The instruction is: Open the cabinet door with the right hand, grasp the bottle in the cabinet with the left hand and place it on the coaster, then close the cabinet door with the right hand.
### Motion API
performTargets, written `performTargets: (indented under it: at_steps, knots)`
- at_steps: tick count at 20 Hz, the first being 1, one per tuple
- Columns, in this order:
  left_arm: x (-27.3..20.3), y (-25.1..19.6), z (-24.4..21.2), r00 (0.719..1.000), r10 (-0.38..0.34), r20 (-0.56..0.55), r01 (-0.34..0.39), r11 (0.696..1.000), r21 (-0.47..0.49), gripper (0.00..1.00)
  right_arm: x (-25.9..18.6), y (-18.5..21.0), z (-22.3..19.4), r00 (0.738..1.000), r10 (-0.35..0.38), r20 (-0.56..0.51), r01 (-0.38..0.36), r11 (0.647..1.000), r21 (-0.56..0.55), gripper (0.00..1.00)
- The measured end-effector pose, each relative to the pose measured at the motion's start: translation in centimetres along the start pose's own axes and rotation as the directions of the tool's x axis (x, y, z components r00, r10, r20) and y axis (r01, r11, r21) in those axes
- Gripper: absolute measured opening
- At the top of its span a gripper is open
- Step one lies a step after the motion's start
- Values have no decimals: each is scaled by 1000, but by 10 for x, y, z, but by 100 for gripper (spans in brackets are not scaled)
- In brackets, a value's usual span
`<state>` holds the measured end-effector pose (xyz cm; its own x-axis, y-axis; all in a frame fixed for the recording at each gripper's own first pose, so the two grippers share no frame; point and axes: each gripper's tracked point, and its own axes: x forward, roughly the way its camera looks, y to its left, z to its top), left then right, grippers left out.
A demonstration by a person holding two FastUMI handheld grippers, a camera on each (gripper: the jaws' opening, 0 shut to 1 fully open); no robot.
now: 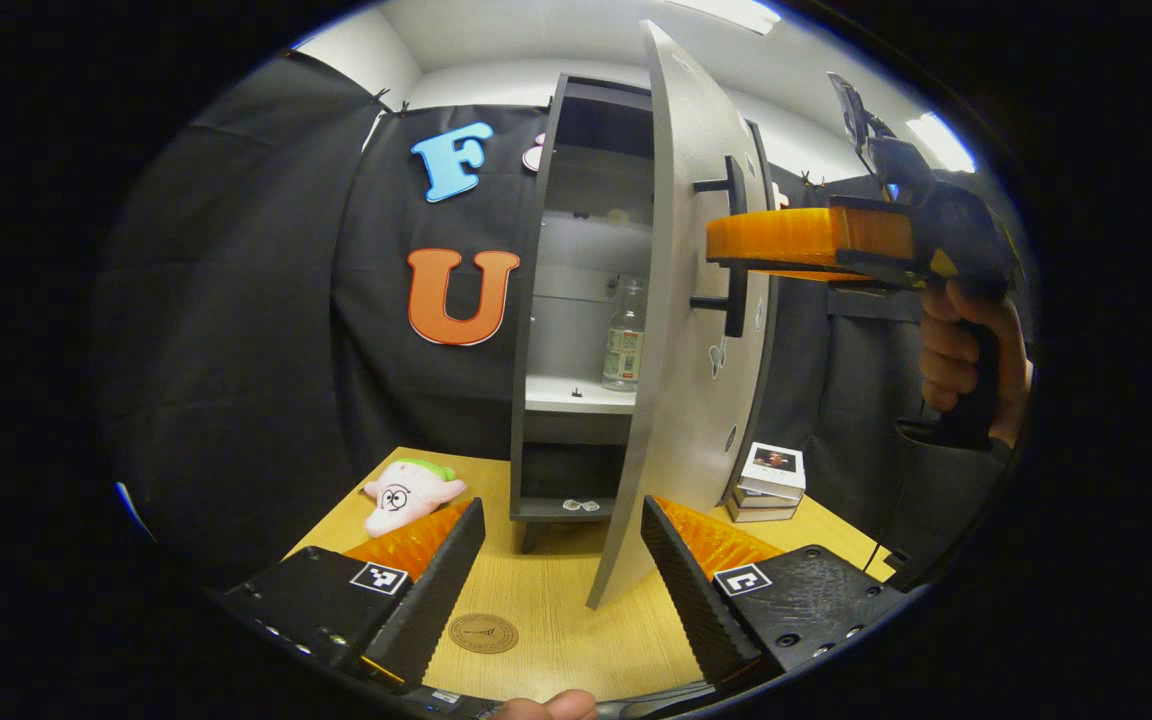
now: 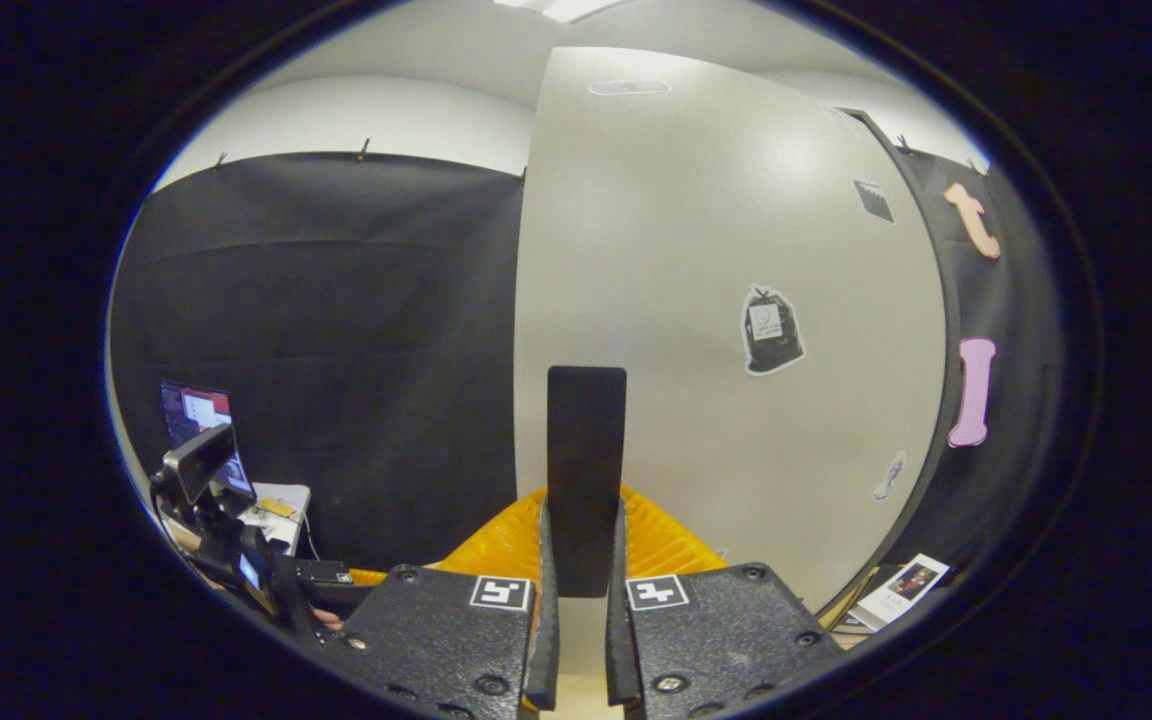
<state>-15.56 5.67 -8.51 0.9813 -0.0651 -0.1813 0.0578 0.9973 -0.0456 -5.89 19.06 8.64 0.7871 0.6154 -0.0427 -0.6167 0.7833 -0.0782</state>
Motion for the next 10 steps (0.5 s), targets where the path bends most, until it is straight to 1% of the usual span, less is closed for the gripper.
performTargets:
  at_steps: [2,4,6,9,10]
  knots:
    - [6,-5,1,1000,-24,0,24,999,34,95,-15,1,-1,1000,10,-16,-9,1000,7,22]
    - [16,-10,6,999,-46,5,45,997,59,95,-28,-2,-2,1000,-2,-28,2,1000,0,22]
    - [29,-16,11,997,-70,8,70,995,69,95,-46,-8,-6,999,-27,-44,27,1000,4,21]
    - [58,-26,16,995,-102,4,102,991,86,95,-71,-17,-9,995,-76,-62,76,997,12,22]
    - [68,-29,19,994,-112,8,111,990,91,95,-78,-21,-10,993,-97,-69,98,995,17,20]
